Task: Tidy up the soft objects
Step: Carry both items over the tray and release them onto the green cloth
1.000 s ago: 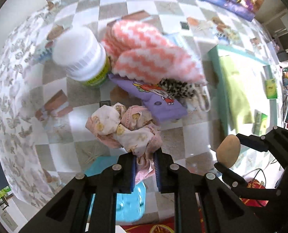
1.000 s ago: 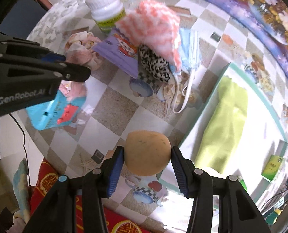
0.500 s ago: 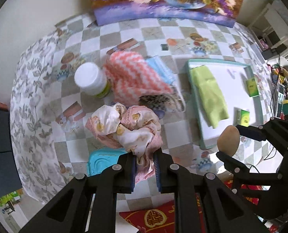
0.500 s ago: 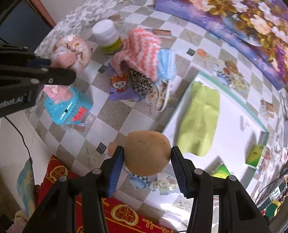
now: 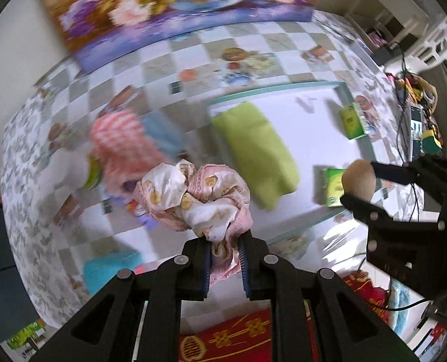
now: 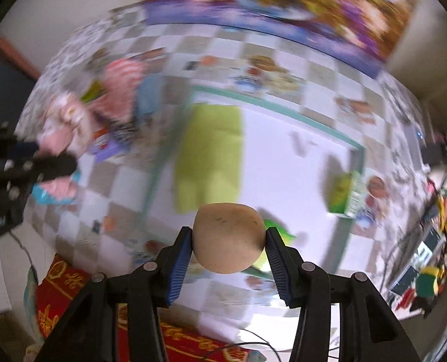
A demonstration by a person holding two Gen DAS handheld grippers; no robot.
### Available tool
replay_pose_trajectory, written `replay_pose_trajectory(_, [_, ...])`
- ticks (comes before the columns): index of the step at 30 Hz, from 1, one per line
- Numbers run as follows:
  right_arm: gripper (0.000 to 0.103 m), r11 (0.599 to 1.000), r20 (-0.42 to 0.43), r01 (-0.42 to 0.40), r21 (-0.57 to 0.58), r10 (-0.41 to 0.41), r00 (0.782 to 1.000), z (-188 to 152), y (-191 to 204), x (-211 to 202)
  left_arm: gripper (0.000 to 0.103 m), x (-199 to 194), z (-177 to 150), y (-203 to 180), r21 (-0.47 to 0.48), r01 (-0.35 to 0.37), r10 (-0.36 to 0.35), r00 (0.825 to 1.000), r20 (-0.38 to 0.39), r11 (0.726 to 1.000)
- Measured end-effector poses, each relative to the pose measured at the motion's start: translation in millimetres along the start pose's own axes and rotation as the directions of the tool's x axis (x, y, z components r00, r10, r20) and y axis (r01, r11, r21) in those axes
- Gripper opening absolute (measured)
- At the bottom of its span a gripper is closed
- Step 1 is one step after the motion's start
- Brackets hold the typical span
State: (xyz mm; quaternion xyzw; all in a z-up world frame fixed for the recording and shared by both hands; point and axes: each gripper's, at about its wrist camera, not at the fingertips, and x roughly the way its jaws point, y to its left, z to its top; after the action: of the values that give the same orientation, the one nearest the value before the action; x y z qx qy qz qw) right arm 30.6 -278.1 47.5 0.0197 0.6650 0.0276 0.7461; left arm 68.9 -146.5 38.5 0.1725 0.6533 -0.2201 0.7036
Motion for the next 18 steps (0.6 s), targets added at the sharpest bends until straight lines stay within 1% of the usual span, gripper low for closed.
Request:
replay_pose_trajectory(7, [0.052, 0.993, -0.035, 0.038, 0.113, -0.035, 0.999, 1.8, -61.8, 18.7, 0.018, 23.1, 37.7, -48.3, 0.041, 0.035, -0.034, 0.999, -0.03, 0.999])
replay_pose_trajectory(10, [0.052, 0.99, -0.053, 0.049, 0.135, -0.042, 0.998, 2.9, -78.1, 28.8, 0.018, 35.0, 52.0, -60.0, 0.04, 0.044, -0.042, 0.998, -0.044, 0.998])
replay_pose_trajectory(15, [0.052, 0.986, -0.08, 0.04, 0.162, -0.027, 0.996, 7.0, -95.3, 49.1, 0.018, 58.3, 73.6, -70.0, 0.02, 0.052, -0.05, 0.996, -0.076, 0.998])
replay_pose_trajectory(17, [0.052, 0.986, -0.09, 0.037, 0.166, -0.022, 0.996, 8.6, -99.3, 56.4, 0.022, 66.5, 80.4, -70.2, 0.006, 0.062, -0.061, 0.994, -0.092, 0.998])
replay_pose_trajectory(18, [0.052, 0.985, -0.092, 0.036, 0.168, -0.02, 0.996, 9.4, -100.6, 59.0, 0.029, 70.1, 83.2, -69.1, -0.004, 0.064, -0.064, 0.993, -0.096, 0.998])
